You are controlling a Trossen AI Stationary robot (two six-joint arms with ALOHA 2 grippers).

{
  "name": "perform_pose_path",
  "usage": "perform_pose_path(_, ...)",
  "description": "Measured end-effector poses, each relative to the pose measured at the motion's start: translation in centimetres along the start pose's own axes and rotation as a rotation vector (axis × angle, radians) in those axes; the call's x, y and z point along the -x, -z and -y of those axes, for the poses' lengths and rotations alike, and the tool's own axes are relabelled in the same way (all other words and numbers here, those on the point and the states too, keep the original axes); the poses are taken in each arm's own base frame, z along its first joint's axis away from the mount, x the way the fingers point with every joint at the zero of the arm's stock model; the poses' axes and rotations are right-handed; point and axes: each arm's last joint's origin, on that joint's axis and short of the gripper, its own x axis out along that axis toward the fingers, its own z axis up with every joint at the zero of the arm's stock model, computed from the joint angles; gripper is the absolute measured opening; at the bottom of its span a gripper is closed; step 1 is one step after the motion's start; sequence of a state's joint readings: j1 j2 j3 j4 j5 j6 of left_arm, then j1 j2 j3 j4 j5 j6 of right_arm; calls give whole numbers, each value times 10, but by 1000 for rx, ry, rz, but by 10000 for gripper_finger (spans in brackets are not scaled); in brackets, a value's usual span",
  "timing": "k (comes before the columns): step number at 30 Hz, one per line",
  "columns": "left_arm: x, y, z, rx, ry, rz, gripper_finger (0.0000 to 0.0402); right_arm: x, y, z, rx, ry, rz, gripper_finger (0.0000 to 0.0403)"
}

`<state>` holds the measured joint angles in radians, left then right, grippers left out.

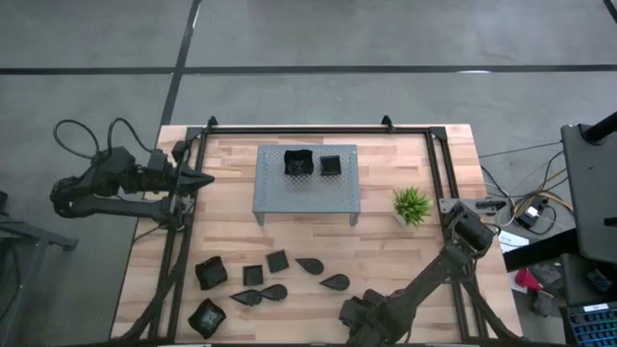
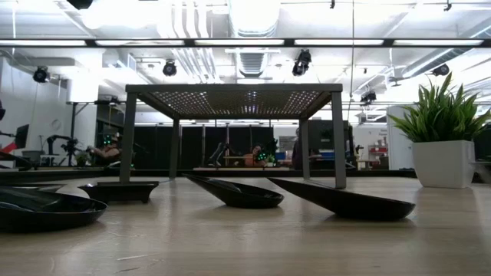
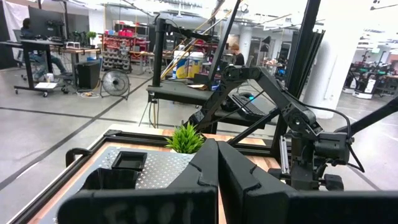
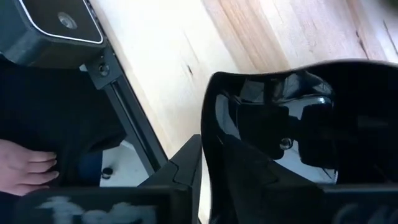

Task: Pick & Place Mini shaped plates
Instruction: Stack the distorted square plate on top of the distorted square plate on the shelf

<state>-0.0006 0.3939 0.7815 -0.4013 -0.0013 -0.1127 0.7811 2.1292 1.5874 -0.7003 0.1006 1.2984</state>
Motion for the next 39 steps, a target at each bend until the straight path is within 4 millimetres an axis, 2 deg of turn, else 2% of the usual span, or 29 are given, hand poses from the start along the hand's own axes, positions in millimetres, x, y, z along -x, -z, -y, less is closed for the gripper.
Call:
perform_pose_path(9, 0, 0, 0, 0, 0, 0, 0, 1, -1, 1, -3, 15, 7, 11)
perform_pose_path(13, 0, 0, 0, 0, 0, 0, 0, 1, -1, 3, 2, 36, 4, 9)
perform_pose_path(20, 0, 0, 0, 0, 0, 0, 0, 16, -5, 3, 42, 135, 18, 8)
perform_pose_path(29, 0, 0, 0, 0, 0, 0, 0, 29, -15, -2, 85, 153, 65, 8)
perform_pose_path(39, 0, 0, 0, 0, 0, 0, 0, 33, -23, 0, 114, 178, 94, 8)
